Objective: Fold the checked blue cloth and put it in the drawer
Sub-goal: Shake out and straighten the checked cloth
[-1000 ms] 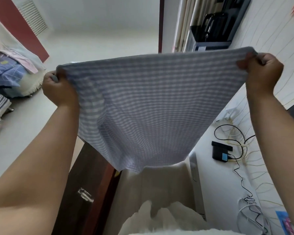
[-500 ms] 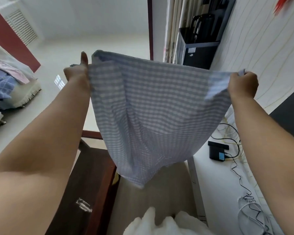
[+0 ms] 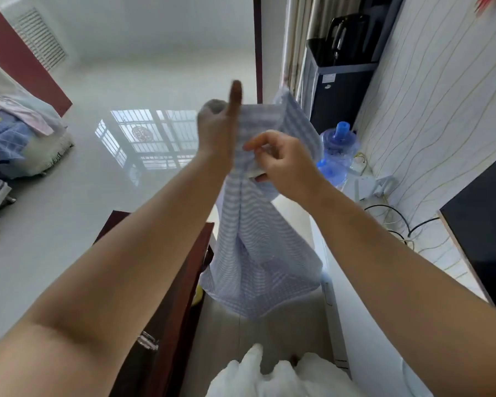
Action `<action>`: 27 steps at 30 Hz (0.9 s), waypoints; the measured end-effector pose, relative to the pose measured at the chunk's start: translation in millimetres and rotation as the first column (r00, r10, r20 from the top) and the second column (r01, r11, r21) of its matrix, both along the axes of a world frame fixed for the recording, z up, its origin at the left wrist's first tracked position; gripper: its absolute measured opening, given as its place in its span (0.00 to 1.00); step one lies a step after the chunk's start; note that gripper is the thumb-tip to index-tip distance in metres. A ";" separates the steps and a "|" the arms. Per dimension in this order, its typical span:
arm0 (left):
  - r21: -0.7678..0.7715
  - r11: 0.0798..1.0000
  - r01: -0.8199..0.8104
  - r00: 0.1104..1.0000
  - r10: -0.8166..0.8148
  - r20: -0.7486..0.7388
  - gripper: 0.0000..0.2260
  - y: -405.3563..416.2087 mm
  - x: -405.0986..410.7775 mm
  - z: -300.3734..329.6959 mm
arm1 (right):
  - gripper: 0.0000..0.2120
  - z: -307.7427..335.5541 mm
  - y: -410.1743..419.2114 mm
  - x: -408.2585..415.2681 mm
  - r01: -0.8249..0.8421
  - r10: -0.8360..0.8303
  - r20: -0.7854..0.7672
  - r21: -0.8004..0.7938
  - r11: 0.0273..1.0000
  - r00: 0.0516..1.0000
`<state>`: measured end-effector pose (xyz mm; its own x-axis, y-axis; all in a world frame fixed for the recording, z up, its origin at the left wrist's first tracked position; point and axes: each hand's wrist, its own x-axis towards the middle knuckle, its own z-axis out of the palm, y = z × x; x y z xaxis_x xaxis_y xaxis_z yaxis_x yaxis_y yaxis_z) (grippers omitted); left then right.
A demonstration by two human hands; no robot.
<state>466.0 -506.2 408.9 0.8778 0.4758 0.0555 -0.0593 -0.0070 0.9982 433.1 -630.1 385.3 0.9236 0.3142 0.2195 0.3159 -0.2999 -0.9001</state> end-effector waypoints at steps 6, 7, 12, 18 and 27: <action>0.077 0.966 0.247 0.969 -0.245 -0.028 0.20 5.3 -33.2 -3.2 | 0.08 15.1 -0.3 2.8 -0.262 0.257 -0.064 -0.103 0.959 0.964; 0.096 0.952 0.291 0.956 -0.287 -0.053 0.19 10.4 -37.4 -3.9 | 0.11 14.9 -1.0 1.9 -0.311 0.300 -0.104 -0.119 0.943 0.948; -0.088 0.807 0.585 0.801 -0.591 -0.096 0.06 34.8 -61.6 -11.0 | 0.08 2.6 -0.2 -4.4 -0.345 0.331 -0.179 -0.058 0.937 0.927; -0.031 0.996 0.084 0.985 -0.088 -0.149 0.05 51.9 -65.2 -30.6 | 0.05 -9.0 -13.8 10.4 -0.019 0.004 -0.092 -0.159 0.987 0.996; -0.076 0.877 -0.475 0.880 0.475 -0.016 0.05 122.7 -42.2 -2.8 | 0.15 49.0 -53.7 -13.4 -0.212 0.208 -0.045 -0.204 0.956 0.977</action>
